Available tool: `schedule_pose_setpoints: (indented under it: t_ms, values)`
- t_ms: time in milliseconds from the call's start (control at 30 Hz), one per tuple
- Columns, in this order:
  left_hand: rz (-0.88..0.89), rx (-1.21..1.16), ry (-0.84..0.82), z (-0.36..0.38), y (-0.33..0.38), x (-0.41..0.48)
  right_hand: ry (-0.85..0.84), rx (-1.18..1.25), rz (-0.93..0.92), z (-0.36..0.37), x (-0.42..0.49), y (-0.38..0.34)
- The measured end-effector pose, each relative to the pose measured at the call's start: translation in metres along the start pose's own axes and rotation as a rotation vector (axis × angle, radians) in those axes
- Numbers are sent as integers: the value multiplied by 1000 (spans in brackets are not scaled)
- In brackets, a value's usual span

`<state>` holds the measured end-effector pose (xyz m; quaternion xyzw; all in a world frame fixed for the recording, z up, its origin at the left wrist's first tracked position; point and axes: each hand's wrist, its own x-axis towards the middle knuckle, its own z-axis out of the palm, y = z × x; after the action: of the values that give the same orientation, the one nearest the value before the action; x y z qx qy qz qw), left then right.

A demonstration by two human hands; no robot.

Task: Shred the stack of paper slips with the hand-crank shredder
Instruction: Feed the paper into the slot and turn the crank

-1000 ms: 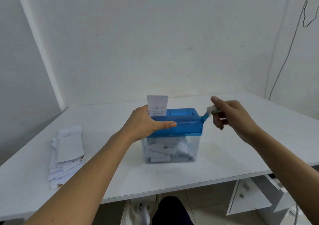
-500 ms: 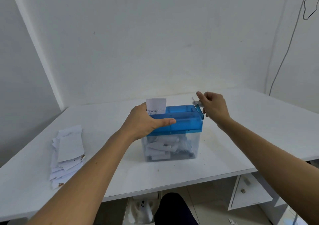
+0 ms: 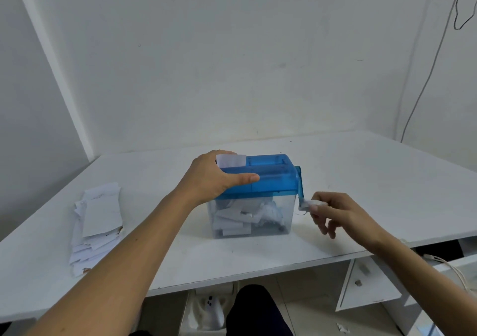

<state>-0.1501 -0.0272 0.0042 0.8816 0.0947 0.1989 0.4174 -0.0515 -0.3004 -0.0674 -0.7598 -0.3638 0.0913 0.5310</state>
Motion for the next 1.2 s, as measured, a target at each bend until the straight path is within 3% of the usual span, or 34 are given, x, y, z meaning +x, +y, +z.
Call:
schedule_pose_setpoints:
  t_ms: [133, 300, 533, 700, 1000, 1200]
  values:
    - [-8, 27, -5, -1, -2, 2, 3, 162, -146, -8, 0, -30]
    - [-6, 67, -12, -2, -2, 2, 140, 213, -193, -13, 28, -55]
    - [9, 52, -13, -2, -5, 3, 481, 64, -237, -8, 85, -62]
    - [19, 34, -4, 0, -8, 2, 584, -22, -120, 8, 113, -38]
    - [46, 242, -173, -16, -14, 5, 339, -182, 228, 37, 74, 10]
    - [41, 280, -119, -19, -20, 10, 142, -236, 258, 28, 52, -13]
